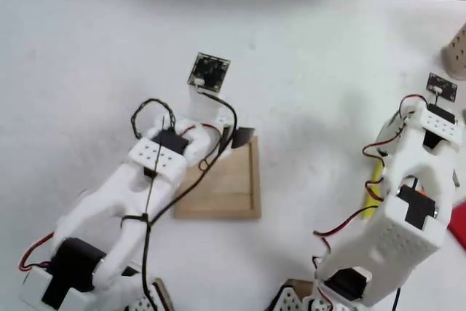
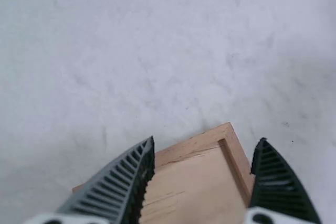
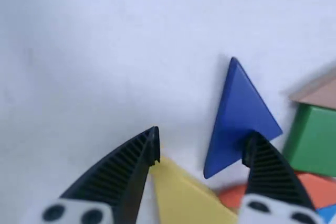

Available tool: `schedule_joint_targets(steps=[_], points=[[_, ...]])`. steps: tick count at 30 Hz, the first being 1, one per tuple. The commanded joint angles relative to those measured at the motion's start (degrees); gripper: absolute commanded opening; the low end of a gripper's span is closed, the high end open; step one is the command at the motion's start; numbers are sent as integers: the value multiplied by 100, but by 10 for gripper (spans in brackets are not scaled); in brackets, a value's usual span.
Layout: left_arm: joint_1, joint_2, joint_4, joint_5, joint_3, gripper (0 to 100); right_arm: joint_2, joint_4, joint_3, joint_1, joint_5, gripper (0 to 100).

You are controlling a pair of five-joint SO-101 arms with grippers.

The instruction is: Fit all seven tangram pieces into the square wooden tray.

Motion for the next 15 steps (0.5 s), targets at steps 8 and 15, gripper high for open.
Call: schedule_joint_targets(steps=[8,15], points=[[-4,-40,-193,-141,-79,299,31,611,-712,444,255,254],[-4,-40,-193,-141,-79,299,804,-48,-730,593,396,254]])
